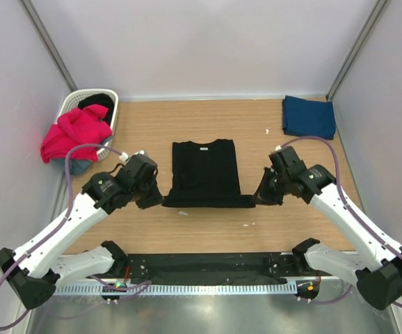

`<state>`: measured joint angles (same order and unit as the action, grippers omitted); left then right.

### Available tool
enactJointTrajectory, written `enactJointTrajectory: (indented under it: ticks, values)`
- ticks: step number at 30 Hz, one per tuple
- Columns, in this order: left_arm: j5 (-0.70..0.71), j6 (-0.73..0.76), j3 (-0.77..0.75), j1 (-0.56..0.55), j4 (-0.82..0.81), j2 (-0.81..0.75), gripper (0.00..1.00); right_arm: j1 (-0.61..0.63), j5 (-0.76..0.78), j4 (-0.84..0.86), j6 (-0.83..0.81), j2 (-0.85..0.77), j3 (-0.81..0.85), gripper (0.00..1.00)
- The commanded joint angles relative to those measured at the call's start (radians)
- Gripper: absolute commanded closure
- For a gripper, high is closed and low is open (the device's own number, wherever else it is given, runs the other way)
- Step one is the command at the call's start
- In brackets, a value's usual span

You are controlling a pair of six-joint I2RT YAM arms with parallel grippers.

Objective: Fold and stack the t-shirts
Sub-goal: Fold the tshirt

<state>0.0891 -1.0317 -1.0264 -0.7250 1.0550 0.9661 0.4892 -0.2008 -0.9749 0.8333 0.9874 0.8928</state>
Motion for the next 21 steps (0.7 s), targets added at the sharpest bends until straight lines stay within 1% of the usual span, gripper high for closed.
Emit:
enactJointTrajectory:
  ticks: [1, 3, 4, 9, 11, 15, 18, 21]
  values:
    - [0.198, 0.068, -0.076, 0.012, 0.123, 0.074, 1.0, -0.009, 0.196, -0.096, -0.086, 0.086, 0.155, 0.99]
    - [0.207, 0.074, -0.116, 0.024, 0.091, 0.108, 1.0, -0.009, 0.251, -0.084, -0.127, 0.152, 0.219, 0.99]
    - [0.215, 0.078, -0.132, 0.035, 0.08, 0.134, 1.0, -0.015, 0.251, -0.071, -0.141, 0.172, 0.233, 0.99]
    - [0.236, 0.122, -0.208, 0.078, 0.036, 0.166, 1.0, -0.038, 0.233, 0.013, -0.203, 0.301, 0.336, 0.99]
    - [0.233, 0.142, -0.242, 0.113, 0.025, 0.192, 1.0, -0.047, 0.238, 0.031, -0.226, 0.329, 0.366, 0.99]
    - [0.207, 0.18, -0.241, 0.159, -0.033, 0.223, 1.0, -0.093, 0.264, 0.053, -0.27, 0.408, 0.448, 0.99]
    - [0.163, 0.18, -0.215, 0.208, -0.111, 0.24, 1.0, -0.133, 0.267, 0.067, -0.303, 0.477, 0.494, 0.99]
    - [0.166, 0.194, -0.221, 0.24, -0.148, 0.27, 1.0, -0.155, 0.251, 0.12, -0.313, 0.523, 0.515, 0.99]
